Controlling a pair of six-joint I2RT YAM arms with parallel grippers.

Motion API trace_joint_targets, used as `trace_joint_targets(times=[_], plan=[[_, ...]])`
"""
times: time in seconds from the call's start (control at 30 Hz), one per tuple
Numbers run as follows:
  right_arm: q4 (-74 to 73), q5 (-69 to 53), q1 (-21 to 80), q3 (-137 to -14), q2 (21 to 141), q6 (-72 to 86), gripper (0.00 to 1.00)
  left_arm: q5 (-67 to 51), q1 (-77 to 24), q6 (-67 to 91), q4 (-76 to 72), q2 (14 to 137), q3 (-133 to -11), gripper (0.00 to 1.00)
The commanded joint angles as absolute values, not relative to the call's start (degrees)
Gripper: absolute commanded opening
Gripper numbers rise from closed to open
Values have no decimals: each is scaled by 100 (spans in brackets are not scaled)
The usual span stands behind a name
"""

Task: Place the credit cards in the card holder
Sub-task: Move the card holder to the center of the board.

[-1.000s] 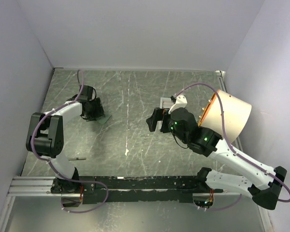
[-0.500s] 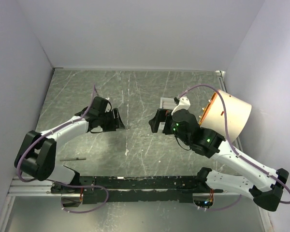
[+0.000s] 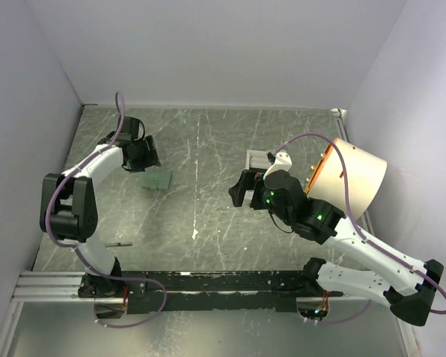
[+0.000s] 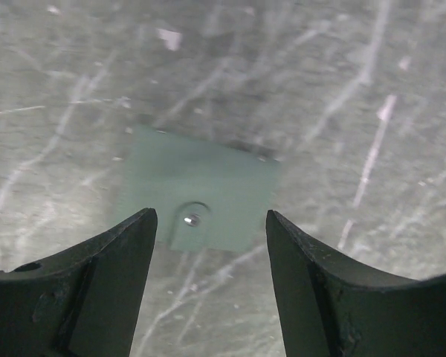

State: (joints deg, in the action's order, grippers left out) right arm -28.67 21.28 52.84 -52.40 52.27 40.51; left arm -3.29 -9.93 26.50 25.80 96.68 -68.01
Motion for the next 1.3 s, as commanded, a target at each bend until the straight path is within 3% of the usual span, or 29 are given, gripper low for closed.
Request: trace_joint_targets(times=[0.0,0.23,0.47,0.77,1.27], plan=[[-2836,2154,5266,-5335,5149,4104,98,-239,-633,2127,2878,10068,-7158,72],[-2853,2127,5269,-5369,5213,4063,98,-628,-414,1832,2684,10829,-7237,75],[-2800,2216,5269,-5329,5119,4052,98,-1087,-413,2172,2918,10951,-7102,68],[-2934,2215,5265,-5344,5217,4123,98,-1491,-721,3111,2463,9726,-5419,50],[-2946,1817,5269,-5289,5807,4629,92,-2112,-2624,4819,1099,8164,-3922,41]])
